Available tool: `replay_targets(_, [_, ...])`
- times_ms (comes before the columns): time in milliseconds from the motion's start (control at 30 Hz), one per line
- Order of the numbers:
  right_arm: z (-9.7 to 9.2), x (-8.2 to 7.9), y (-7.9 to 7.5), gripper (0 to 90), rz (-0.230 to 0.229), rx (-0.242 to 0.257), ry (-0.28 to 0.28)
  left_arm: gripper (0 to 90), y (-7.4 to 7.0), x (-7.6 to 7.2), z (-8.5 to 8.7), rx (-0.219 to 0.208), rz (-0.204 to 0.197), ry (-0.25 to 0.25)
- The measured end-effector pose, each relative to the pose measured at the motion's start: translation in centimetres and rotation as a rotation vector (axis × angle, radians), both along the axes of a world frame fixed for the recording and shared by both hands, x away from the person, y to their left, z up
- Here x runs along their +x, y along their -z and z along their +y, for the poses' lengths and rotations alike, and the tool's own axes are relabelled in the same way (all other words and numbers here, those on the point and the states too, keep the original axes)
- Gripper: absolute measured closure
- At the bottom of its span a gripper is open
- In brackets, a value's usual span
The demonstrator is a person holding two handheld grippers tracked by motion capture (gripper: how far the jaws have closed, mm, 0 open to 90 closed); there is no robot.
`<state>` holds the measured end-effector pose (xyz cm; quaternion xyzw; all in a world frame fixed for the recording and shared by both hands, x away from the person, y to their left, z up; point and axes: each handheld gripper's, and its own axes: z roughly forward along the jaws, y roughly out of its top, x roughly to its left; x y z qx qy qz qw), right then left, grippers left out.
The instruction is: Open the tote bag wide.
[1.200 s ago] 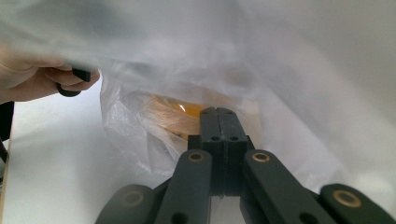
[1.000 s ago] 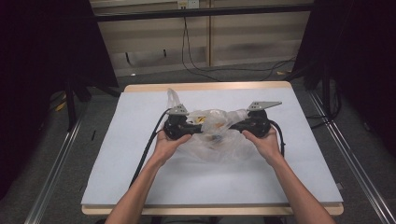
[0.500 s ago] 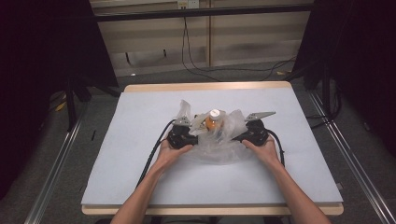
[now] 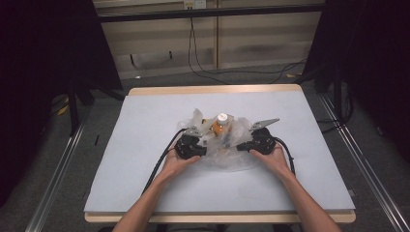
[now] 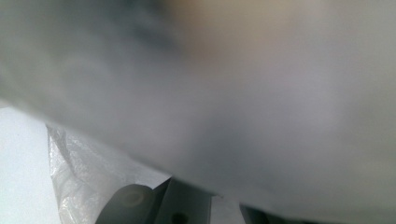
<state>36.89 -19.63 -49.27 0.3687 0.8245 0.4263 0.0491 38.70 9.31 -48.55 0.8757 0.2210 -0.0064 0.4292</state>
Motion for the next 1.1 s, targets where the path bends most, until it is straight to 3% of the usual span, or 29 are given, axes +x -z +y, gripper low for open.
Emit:
replay_targets(67, [-0.4, -0.4, -0.7, 90.0, -0.022, 0.068, -0.009, 90.0, -1.6, -0.6, 0.8, -0.05, -0.044, -0.009])
replay_targets(100, [-0.4, -0.4, -0.7, 90.0, -0.022, 0.068, -0.009, 90.0, -1.6, -0.6, 0.8, -0.05, -0.044, -0.009])
replay_targets(133, [-0.6, -0.9, -1.7, 90.0, -0.041, 0.096, -0.011, 90.0, -2.5, -0.8, 1.4, -0.055, -0.056, -0.003])
replay_targets(200, [-0.7, -1.2, -2.2, 90.0, -0.05, 0.098, -0.014, 90.0, -2.8, -1.0, 1.8, -0.074, -0.059, -0.005])
replay_targets(300, [-1.1, -3.1, -3.9, 90.0, -0.09, 0.111, -0.017, 90.0, -4.3, -1.7, 3.1, -0.134, -0.081, -0.019])
replay_targets(500, [-1.7, -5.3, -6.0, 90.0, -0.135, 0.113, -0.035, 90.0, -6.4, -2.2, 3.3, -0.175, -0.133, -0.024])
replay_targets(600, [-2.5, -6.1, -7.2, 90.0, -0.161, 0.143, -0.022, 90.0, -7.4, -2.1, 3.1, -0.206, -0.15, -0.021])
replay_targets(900, [-3.0, -6.1, -10.3, 90.0, -0.234, 0.185, -0.014, 90.0, -9.5, -1.3, 2.4, -0.283, -0.174, -0.042])
replay_targets(1100, [-3.5, -6.3, -11.3, 90.0, -0.252, 0.211, -0.008, 90.0, -9.9, -0.8, 2.5, -0.282, -0.184, -0.056])
